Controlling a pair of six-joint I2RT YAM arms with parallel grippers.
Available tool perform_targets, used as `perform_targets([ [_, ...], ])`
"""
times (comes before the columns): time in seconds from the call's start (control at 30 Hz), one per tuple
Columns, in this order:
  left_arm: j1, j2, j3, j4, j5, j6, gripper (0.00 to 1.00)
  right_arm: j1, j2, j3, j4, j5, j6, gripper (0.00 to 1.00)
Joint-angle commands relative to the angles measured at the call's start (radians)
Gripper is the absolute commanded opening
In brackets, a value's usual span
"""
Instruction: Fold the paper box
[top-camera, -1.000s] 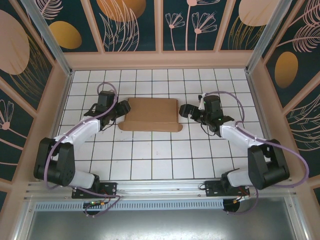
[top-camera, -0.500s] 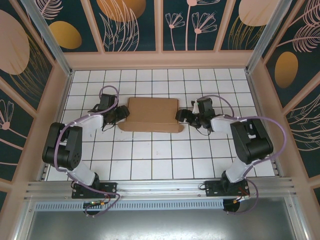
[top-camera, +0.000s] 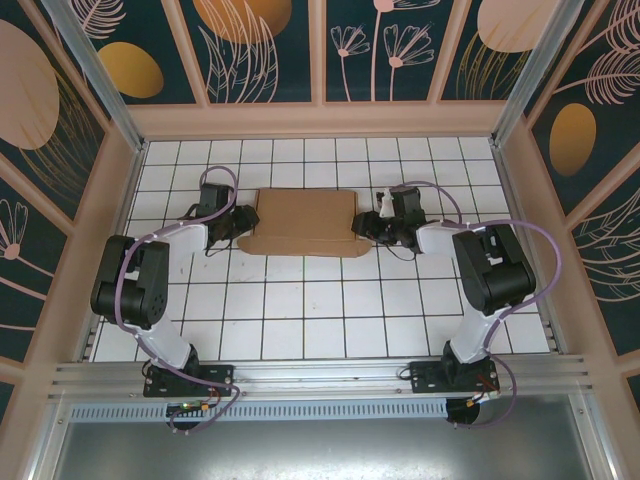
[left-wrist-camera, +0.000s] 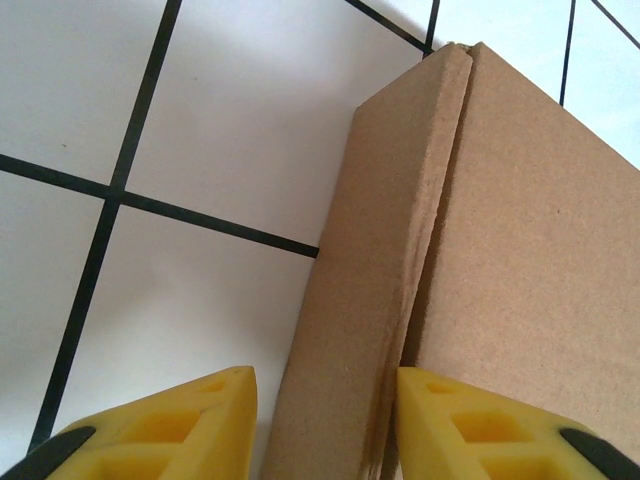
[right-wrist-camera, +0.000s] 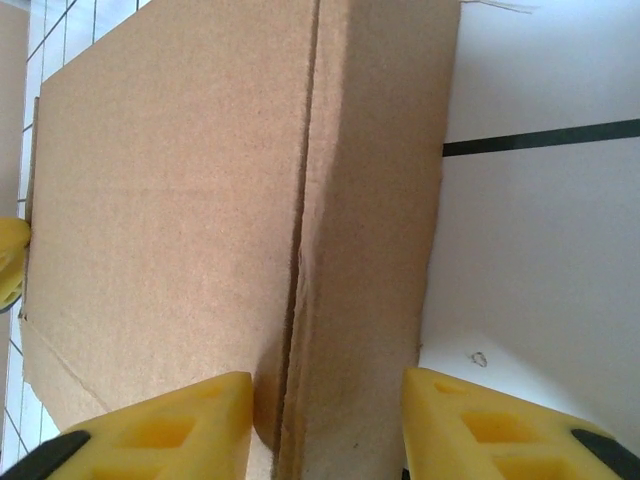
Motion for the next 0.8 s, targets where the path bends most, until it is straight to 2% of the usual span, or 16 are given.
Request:
perform_targets([
  [0.0, 0.007, 0.027, 0.000, -0.109, -0.044, 0.026, 0.41, -0.007, -0.024, -0.012, -0.097, 0.065, -0.042, 0.54],
  [0.1, 0.008, -0.046, 0.009, -0.107, -0.101, 0.042, 0.52, -0.026, -0.070, 0.001, -0.106, 0.023, -0.053, 0.64],
  [0.17, 0.007, -0.097, -0.011, -0.037, -0.087, 0.040, 0.59, -0.033, -0.084, 0.016, -0.114, -0.002, -0.066, 0.67],
  [0.23, 0.007, -0.119, -0.003, -0.001, -0.066, 0.043, 0.62, -0.039, -0.090, 0.029, -0.115, -0.026, -0.086, 0.73],
  [0.33, 0.007, -0.109, 0.026, 0.033, -0.025, 0.063, 0.61, -0.051, -0.086, 0.040, -0.087, -0.067, -0.065, 0.84],
  [0.43, 0.008, -0.075, 0.035, 0.069, 0.017, 0.076, 0.59, -0.093, -0.086, 0.010, 0.005, -0.125, 0.000, 0.85],
  [0.6, 0.008, 0.046, 0.063, 0.119, 0.154, 0.076, 0.54, -0.104, -0.015, 0.037, 0.033, -0.175, 0.015, 0.87],
  [0.77, 0.016, 0.110, 0.071, 0.148, 0.193, 0.077, 0.47, -0.104, 0.057, 0.070, 0.041, -0.180, 0.032, 0.91],
])
